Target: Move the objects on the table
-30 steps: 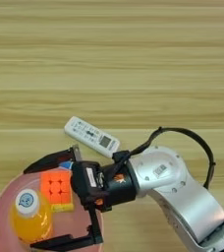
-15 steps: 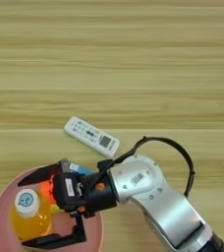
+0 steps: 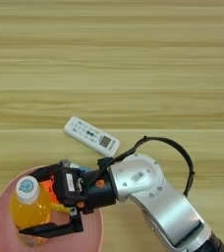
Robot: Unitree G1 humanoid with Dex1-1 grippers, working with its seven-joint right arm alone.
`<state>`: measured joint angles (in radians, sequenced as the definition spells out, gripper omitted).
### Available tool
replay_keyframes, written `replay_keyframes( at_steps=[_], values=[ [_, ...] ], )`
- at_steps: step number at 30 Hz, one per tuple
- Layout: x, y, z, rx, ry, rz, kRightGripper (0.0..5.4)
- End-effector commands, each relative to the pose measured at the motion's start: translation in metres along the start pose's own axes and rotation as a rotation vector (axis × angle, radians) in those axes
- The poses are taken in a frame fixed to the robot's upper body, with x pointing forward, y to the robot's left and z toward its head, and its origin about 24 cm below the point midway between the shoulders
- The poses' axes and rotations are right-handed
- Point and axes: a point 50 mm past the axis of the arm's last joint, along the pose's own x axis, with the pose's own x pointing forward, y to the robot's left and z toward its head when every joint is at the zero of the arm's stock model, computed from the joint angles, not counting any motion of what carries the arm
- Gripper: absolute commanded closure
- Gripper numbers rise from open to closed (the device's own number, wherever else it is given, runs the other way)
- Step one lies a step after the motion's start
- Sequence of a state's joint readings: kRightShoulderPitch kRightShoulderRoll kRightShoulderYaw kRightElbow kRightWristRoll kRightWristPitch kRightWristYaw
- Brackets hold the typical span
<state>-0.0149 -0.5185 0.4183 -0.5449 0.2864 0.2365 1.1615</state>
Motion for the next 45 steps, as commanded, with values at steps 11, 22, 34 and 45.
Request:
replay_keyframes(
  at_steps=[11, 22, 34, 45],
  values=[
    [-0.055, -0.058, 0.084, -0.196, -0.331, -0.435, 1.86],
    [-0.125, -0.116, 0.085, -0.221, -0.183, -1.040, 1.86],
    [-0.157, -0.140, 0.037, -0.162, 0.225, -1.288, 1.86],
    [-0.165, -0.145, 0.005, -0.108, 0.336, -1.310, 1.86]
  ],
)
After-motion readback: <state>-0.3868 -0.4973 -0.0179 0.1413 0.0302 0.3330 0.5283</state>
